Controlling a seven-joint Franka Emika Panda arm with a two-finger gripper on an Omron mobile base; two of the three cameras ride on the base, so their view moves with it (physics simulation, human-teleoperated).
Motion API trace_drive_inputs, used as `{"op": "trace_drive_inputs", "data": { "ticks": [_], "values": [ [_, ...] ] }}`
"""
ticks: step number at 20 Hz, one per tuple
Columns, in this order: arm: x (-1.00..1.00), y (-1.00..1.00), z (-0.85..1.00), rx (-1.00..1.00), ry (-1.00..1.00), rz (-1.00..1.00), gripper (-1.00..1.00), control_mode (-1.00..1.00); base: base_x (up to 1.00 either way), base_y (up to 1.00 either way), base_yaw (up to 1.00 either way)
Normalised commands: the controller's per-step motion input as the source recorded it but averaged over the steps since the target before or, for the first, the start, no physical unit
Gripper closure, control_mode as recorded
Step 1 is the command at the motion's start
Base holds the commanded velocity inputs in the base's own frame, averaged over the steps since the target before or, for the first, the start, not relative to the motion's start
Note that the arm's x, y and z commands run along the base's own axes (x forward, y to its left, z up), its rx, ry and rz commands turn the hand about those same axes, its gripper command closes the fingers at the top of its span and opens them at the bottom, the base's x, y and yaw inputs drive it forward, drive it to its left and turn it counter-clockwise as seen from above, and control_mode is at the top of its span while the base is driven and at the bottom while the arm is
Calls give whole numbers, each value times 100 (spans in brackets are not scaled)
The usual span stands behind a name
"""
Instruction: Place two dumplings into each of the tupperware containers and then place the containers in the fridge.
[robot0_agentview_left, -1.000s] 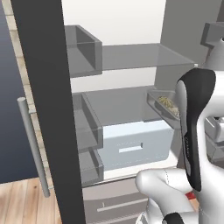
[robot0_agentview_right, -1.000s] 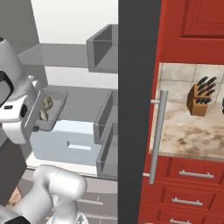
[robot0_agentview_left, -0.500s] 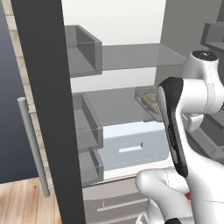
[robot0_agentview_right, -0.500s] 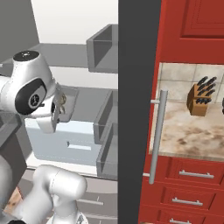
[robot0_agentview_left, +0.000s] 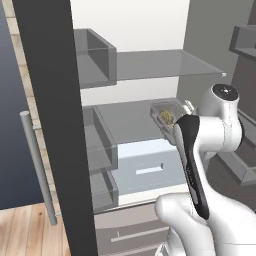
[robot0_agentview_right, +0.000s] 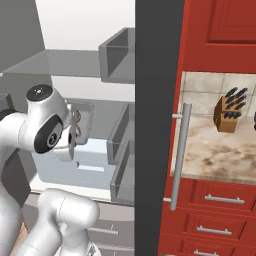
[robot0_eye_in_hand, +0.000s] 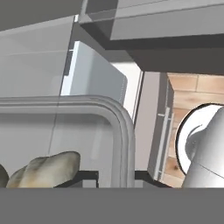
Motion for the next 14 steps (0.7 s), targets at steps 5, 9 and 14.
{"op": "trace_drive_inputs", "data": {
  "ticks": [5,9,14],
  "values": [
    [89,0,-3,5,0,0,100,-100,0,0,0],
    [90,0,-1,6,0,0,100,-100,0,0,0],
    [70,0,-32,1,0,0,100,-100,0,0,0]
  ]
}}
